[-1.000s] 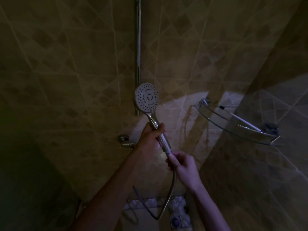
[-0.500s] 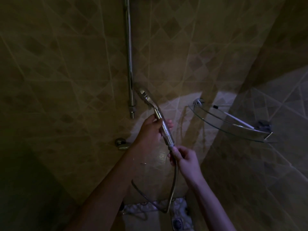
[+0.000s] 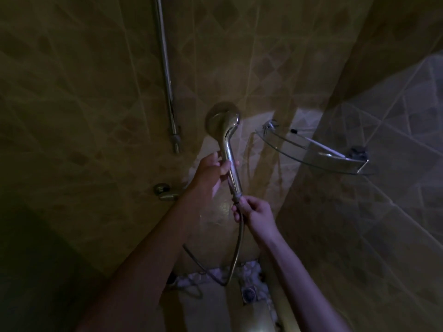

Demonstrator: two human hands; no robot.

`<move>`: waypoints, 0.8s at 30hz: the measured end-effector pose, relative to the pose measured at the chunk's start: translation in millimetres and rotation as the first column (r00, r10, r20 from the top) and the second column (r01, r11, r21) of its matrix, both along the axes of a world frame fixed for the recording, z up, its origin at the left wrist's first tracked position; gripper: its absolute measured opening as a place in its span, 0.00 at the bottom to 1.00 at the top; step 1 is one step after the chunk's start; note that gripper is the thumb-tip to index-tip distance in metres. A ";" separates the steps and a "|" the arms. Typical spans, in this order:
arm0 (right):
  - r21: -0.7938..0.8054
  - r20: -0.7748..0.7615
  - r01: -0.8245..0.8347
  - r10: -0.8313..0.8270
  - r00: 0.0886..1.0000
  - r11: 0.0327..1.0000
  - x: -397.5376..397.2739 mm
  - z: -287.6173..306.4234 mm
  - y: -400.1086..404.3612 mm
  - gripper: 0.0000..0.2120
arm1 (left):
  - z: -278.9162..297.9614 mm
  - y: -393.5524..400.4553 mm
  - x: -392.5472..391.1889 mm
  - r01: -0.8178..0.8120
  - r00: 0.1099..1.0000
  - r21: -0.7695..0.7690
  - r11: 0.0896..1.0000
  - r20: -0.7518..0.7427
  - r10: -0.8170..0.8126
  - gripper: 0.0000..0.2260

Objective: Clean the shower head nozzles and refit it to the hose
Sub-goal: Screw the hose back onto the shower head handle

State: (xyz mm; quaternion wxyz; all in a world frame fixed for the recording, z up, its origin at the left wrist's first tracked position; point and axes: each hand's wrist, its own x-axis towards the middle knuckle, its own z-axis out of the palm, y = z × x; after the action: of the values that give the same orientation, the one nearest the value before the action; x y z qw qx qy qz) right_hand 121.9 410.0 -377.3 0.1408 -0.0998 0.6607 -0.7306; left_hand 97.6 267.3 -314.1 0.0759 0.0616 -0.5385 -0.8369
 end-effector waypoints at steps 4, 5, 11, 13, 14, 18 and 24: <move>0.027 -0.017 0.009 -0.009 1.000 1.000 3.0 -8.1 -3.2 0.10 | 5.0 11.0 3.0 0.018 0.998 0.053 0.998 0.054 -0.021 0.08; 0.031 -0.024 0.020 -0.019 1.000 0.999 4.2 -10.0 -4.2 0.11 | 4.1 14.3 2.9 0.035 0.998 0.075 0.997 0.050 -0.039 0.06; 0.063 -0.028 0.006 -0.004 1.000 0.998 11.8 -18.6 -2.8 0.10 | -12.9 18.5 7.1 0.045 0.996 -0.056 0.997 0.082 -0.040 0.10; 0.069 -0.015 0.006 -0.005 1.000 0.998 12.9 -21.6 -1.0 0.10 | -16.9 18.9 5.6 0.007 0.995 -0.074 0.997 0.103 0.001 0.09; 0.066 -0.008 0.004 -0.004 1.000 0.998 13.5 -22.9 0.0 0.10 | -17.8 18.6 5.0 -0.001 0.993 -0.080 0.997 0.115 0.011 0.09; 0.003 0.039 -0.002 0.002 0.999 1.000 15.8 -23.6 5.0 0.11 | -22.3 17.0 -0.3 0.022 0.994 0.031 0.999 0.107 -0.025 0.07; 0.108 -0.034 0.071 -0.067 0.997 0.992 10.5 -26.1 10.4 0.10 | -34.0 14.4 5.4 0.128 0.987 0.219 0.967 0.064 -0.145 0.10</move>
State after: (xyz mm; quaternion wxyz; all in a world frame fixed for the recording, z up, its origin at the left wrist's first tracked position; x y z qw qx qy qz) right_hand 132.4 420.4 -403.4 0.1106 -0.0801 0.7046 -0.6964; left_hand 103.0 281.7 -348.1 -0.0103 0.0653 -0.4507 -0.8902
